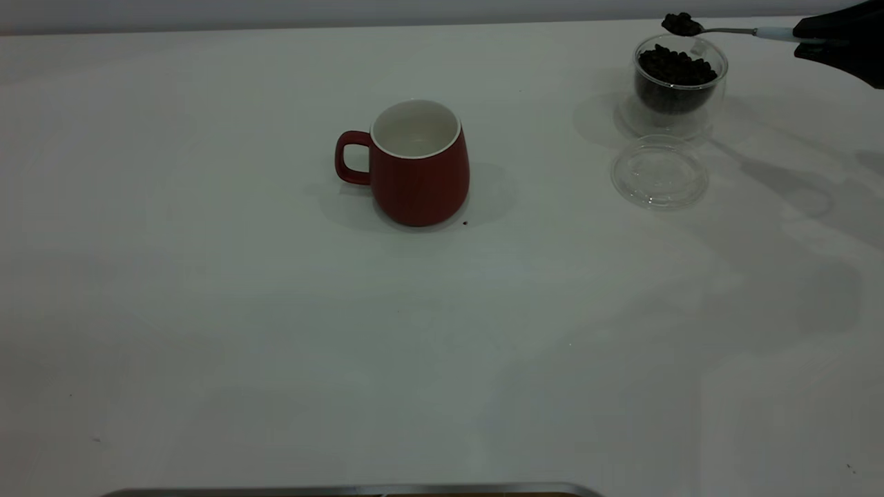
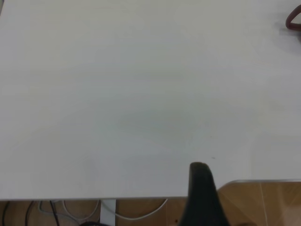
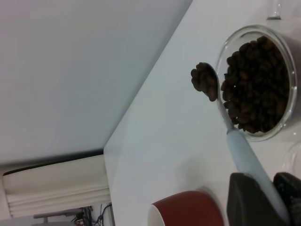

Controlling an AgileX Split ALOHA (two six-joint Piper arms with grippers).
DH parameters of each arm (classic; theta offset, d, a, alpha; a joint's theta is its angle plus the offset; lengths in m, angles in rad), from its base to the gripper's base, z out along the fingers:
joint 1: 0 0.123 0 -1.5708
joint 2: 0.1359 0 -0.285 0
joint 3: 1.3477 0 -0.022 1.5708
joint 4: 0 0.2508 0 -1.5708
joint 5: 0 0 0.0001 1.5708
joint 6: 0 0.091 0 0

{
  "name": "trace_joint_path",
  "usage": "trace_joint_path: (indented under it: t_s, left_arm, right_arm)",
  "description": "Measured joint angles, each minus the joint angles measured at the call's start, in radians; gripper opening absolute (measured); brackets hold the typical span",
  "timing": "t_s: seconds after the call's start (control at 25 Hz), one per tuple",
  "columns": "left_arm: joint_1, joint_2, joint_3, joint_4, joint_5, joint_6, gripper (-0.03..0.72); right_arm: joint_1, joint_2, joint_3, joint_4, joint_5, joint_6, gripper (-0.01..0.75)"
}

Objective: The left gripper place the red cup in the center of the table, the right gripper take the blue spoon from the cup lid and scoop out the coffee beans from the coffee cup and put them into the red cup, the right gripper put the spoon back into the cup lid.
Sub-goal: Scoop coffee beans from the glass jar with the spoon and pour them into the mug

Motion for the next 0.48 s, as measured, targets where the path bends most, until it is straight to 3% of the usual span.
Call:
trace_joint_path:
  t_s: [0.48]
  left_arm:
    - [0.000, 0.000, 0.000, 0.000, 0.000, 0.001, 0.587]
  right_arm:
    - [0.002, 0.000, 0.000, 0.000, 0.090, -0.034, 0.113]
